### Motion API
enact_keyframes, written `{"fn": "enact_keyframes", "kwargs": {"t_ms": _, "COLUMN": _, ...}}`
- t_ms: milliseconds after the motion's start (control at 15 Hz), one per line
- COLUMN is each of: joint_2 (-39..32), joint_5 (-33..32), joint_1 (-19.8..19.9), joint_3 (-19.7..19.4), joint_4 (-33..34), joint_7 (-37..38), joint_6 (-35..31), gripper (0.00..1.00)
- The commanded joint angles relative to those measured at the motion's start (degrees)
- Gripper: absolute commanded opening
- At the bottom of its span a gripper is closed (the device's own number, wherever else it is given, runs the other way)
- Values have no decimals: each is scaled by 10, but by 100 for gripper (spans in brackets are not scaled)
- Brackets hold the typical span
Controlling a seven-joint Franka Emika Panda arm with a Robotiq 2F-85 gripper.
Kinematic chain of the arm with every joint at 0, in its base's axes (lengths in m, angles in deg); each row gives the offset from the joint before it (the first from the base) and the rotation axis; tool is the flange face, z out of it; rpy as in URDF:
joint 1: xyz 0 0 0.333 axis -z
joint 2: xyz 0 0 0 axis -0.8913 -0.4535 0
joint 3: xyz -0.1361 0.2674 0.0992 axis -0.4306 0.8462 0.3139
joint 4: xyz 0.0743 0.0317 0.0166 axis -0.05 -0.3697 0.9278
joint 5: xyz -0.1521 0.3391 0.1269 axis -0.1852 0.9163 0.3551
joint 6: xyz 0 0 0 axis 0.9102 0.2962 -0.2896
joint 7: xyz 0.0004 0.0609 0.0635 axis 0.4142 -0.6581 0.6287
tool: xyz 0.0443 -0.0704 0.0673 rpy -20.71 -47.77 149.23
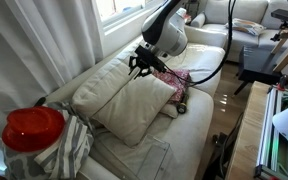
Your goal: Pick up the white pillow from the red patterned blanket and put it on the left side of the couch
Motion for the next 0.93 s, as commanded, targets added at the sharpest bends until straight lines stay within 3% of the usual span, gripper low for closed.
{"fn": "enact_keyframes", "kwargs": {"t_ms": 0, "joint_2": 3, "joint_5": -55, "joint_1": -131, "joint_3": -152, "joint_4": 17, "joint_7": 52, "joint_6": 18, "gripper": 69}}
{"fn": "enact_keyframes", "kwargs": {"t_ms": 267, "joint_2": -40, "joint_5": -123, "joint_1": -278, "joint_3": -318, "joint_4": 77, "joint_7": 122, "joint_6": 44, "gripper": 98}}
{"fn": "enact_keyframes", "kwargs": {"t_ms": 400, "joint_2": -71, "joint_5": -123, "joint_1": -338, "joint_3": -382, "joint_4": 125, "joint_7": 139, "joint_6": 75, "gripper": 100}}
{"fn": "enact_keyframes", "kwargs": {"t_ms": 600, "joint_2": -108, "joint_5": -140, "joint_1": -357, "joint_3": -402, "joint_4": 179, "joint_7": 146, "joint_6": 111, "gripper": 100}}
{"fn": "enact_keyframes", "kwargs": {"t_ms": 867, "joint_2": -107, "joint_5": -193, "joint_1": -352, "joint_3": -413, "joint_4": 203, "joint_7": 112, "joint_6": 197, "gripper": 100}}
